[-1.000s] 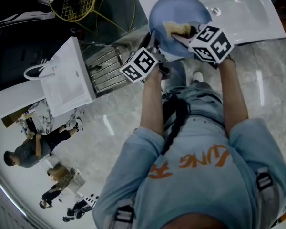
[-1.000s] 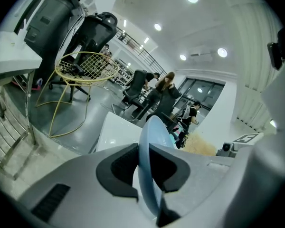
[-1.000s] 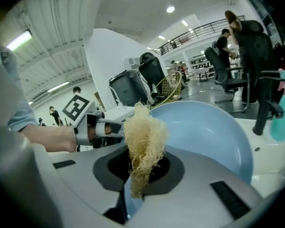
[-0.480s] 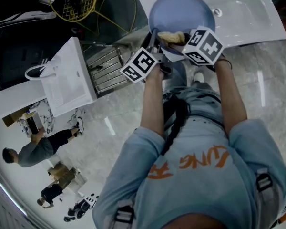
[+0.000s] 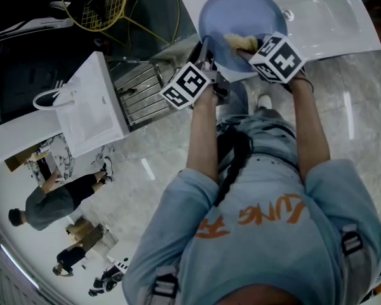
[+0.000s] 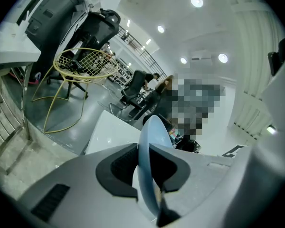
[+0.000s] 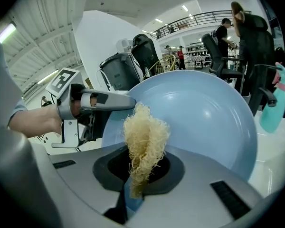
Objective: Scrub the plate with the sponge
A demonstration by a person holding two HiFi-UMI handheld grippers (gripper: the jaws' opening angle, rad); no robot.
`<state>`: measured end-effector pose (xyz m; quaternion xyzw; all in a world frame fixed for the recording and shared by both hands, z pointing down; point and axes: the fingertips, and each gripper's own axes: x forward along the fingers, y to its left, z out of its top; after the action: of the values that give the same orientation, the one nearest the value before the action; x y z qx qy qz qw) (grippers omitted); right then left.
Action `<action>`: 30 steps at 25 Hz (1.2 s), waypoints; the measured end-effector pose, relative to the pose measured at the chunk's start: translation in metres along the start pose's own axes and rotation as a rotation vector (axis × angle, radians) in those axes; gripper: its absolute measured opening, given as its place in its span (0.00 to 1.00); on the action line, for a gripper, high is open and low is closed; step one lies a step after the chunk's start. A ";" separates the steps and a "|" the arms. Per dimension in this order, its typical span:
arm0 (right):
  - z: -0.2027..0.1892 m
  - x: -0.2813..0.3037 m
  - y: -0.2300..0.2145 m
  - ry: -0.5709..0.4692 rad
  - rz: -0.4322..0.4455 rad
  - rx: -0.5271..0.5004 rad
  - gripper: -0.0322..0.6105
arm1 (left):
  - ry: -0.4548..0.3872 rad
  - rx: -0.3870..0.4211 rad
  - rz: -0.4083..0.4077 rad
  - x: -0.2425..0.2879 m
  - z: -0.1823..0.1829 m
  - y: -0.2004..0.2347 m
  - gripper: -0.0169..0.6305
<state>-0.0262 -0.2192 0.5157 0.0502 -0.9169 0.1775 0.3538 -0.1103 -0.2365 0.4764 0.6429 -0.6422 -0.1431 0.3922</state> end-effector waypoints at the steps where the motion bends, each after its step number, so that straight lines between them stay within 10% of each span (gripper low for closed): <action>1: -0.001 -0.001 -0.004 -0.001 -0.015 0.005 0.10 | 0.002 0.003 0.000 0.001 -0.001 0.000 0.09; 30: -0.038 -0.058 -0.092 -0.103 -0.299 0.197 0.10 | 0.010 0.031 0.005 0.005 0.002 -0.004 0.10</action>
<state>0.0615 -0.2931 0.5298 0.2292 -0.8944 0.2090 0.3221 -0.1076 -0.2428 0.4740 0.6479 -0.6441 -0.1288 0.3857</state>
